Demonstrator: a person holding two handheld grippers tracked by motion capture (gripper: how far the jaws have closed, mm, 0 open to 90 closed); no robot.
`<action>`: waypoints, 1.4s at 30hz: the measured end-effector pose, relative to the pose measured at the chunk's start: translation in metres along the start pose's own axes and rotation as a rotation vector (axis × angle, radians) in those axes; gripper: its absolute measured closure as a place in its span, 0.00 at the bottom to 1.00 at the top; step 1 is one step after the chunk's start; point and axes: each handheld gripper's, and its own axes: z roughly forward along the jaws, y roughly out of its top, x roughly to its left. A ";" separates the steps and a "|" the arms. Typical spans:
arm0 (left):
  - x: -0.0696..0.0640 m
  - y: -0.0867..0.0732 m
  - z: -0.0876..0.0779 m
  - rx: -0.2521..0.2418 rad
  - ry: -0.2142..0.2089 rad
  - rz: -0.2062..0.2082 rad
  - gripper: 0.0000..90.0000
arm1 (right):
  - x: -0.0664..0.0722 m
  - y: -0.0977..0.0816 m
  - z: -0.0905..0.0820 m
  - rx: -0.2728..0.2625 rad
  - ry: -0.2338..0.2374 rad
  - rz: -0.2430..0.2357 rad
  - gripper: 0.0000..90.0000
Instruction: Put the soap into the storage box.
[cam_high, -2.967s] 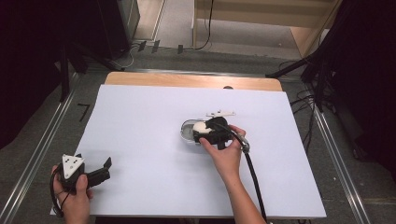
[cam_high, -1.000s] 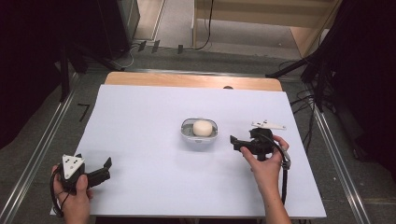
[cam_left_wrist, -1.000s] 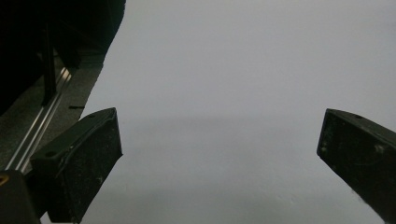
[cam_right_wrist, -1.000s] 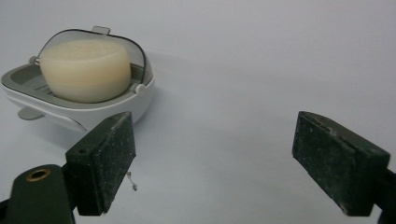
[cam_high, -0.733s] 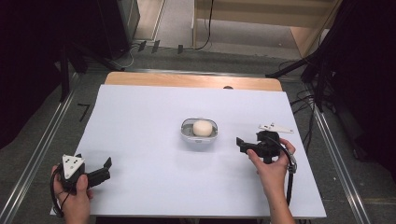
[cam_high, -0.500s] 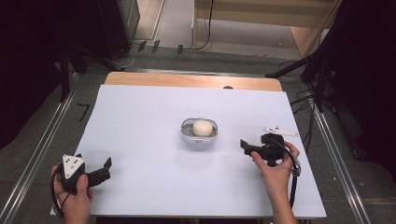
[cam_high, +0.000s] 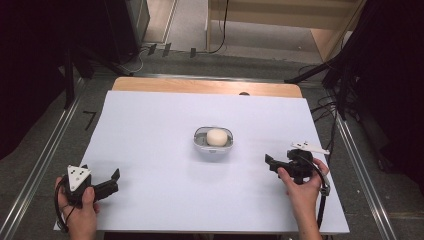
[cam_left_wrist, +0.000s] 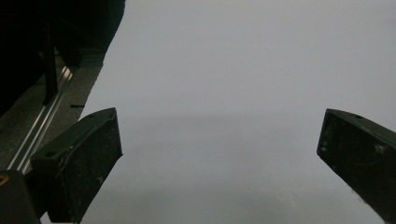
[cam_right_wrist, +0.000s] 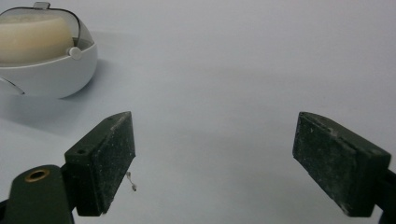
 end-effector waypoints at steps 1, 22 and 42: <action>0.000 0.000 0.000 0.001 -0.002 0.000 0.00 | -0.002 -0.001 -0.001 -0.001 -0.002 0.000 0.15; 0.000 0.000 0.001 0.006 0.001 0.004 0.00 | -0.029 -0.023 -0.026 -0.032 -0.059 -0.002 0.15; -0.001 0.002 0.004 0.040 0.020 0.005 0.00 | -0.075 -0.056 -0.060 -0.041 -0.123 0.054 0.15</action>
